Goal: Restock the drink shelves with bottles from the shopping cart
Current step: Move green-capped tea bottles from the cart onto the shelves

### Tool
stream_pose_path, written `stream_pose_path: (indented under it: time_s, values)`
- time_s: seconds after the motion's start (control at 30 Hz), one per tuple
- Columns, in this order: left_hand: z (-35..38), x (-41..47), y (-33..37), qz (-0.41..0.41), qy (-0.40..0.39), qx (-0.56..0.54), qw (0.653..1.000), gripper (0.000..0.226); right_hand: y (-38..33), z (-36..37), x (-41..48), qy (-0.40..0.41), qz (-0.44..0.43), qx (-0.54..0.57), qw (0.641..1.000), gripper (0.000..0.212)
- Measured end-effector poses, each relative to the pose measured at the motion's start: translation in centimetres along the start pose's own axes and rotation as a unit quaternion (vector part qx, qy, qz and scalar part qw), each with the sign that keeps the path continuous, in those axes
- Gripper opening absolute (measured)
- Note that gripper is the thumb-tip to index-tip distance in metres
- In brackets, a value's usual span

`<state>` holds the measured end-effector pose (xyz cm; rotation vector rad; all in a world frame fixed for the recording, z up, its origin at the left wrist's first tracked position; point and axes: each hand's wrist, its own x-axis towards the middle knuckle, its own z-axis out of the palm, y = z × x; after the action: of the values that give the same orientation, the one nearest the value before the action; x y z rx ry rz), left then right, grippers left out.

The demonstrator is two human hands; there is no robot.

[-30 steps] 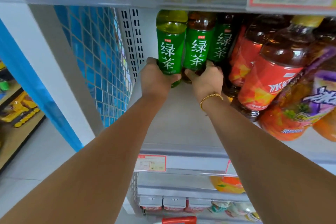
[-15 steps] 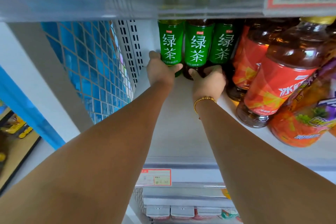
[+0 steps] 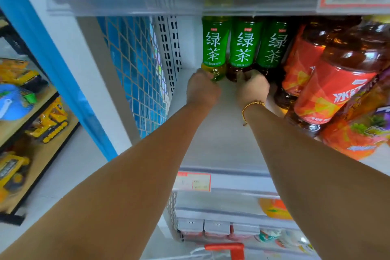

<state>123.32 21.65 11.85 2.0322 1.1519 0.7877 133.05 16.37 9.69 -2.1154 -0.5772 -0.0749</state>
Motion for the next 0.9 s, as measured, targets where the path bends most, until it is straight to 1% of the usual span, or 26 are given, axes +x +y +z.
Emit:
stream_pose_path:
  time_s: [0.03,0.07,0.13,0.17,0.2,0.23,0.27,0.3,0.33,0.37,0.4,0.43,0.47,0.53,0.6,0.67,0.7,0.73,0.77,0.8,0.9]
  values:
    - [-0.7,-0.9,0.3,-0.010,-0.023,0.003,1.000,0.029,-0.1,-0.4,-0.1,-0.031,0.000,0.005,1.000,0.029]
    - [-1.5,-1.9,0.6,-0.012,-0.029,0.000,1.000,0.029,-0.2,-1.0,-0.2,-0.069,-0.001,0.019,0.997,0.031]
    - [-3.4,-5.3,1.0,0.012,-0.001,-0.012,1.000,0.020,-0.5,-2.5,-0.9,-0.156,0.024,0.091,0.983,0.038]
    - [-4.3,-7.5,0.8,0.026,0.011,-0.030,0.999,0.019,-0.4,-3.2,-1.3,-0.187,0.035,0.112,0.975,0.036]
    - [-5.4,-10.1,0.4,0.035,0.018,-0.054,0.998,0.024,-0.3,-3.7,-2.1,-0.205,0.021,0.090,0.974,0.033]
    - [-6.7,-12.8,-0.2,0.036,0.018,-0.079,0.996,0.032,-0.4,-4.4,-3.5,-0.215,-0.006,0.038,0.976,0.027]
    - [-8.1,-15.5,-0.8,0.032,0.016,-0.097,0.995,0.038,-0.4,-5.2,-5.2,-0.201,-0.056,-0.010,0.978,0.022]
    - [-9.3,-18.0,-1.7,0.029,0.014,-0.104,0.994,0.042,-0.7,-6.2,-7.4,-0.167,-0.118,-0.024,0.979,0.016]
    - [-10.6,-20.4,-2.6,0.024,0.014,-0.108,0.994,0.044,-1.0,-7.4,-10.0,-0.124,-0.177,-0.007,0.976,0.015]
    - [-11.7,-22.5,-4.0,0.013,0.015,-0.109,0.994,0.045,-1.5,-8.8,-12.7,-0.080,-0.223,0.026,0.971,0.019]
    - [-12.9,-24.6,-5.3,-0.006,0.017,-0.107,0.994,0.045,-1.7,-10.1,-15.6,-0.056,-0.245,0.066,0.966,0.022]
    - [-14.0,-26.7,-6.9,-0.029,0.017,-0.104,0.994,0.046,-1.7,-11.0,-18.3,-0.060,-0.249,0.102,0.961,0.024]
    - [-14.9,-28.7,-8.6,-0.057,0.013,-0.099,0.993,0.046,-1.3,-11.3,-21.0,-0.086,-0.245,0.123,0.958,0.023]
    - [-16.4,-32.7,-12.7,-0.136,-0.006,-0.070,0.988,0.046,0.2,-10.7,-26.6,-0.179,-0.220,0.135,0.949,0.022]
    - [-17.3,-36.2,-17.1,-0.221,-0.039,-0.001,0.975,0.039,2.4,-8.7,-31.9,-0.292,-0.161,0.113,0.936,0.020]
    - [-17.6,-38.9,-21.4,-0.320,-0.073,0.075,0.942,0.020,5.5,-5.8,-36.4,-0.398,-0.081,0.058,0.912,0.018]
    - [-17.6,-39.9,-23.3,-0.371,-0.093,0.114,0.917,0.021,7.3,-4.3,-38.5,-0.444,-0.034,0.029,0.895,0.020]
    - [-17.7,-40.7,-24.9,-0.407,-0.110,0.139,0.896,0.029,8.9,-3.0,-40.2,-0.482,0.014,0.003,0.876,0.026]
    - [-17.6,-41.4,-26.9,-0.431,-0.116,0.142,0.884,0.035,10.3,-1.7,-41.8,-0.515,0.062,-0.023,0.855,0.034]
    - [-17.7,-41.9,-28.6,-0.442,-0.112,0.131,0.880,0.038,11.4,-0.7,-43.3,-0.538,0.108,-0.044,0.835,0.042]
    - [-17.7,-42.7,-33.2,-0.470,-0.106,0.119,0.868,0.040,13.9,2.0,-47.1,-0.571,0.210,-0.099,0.787,0.054]
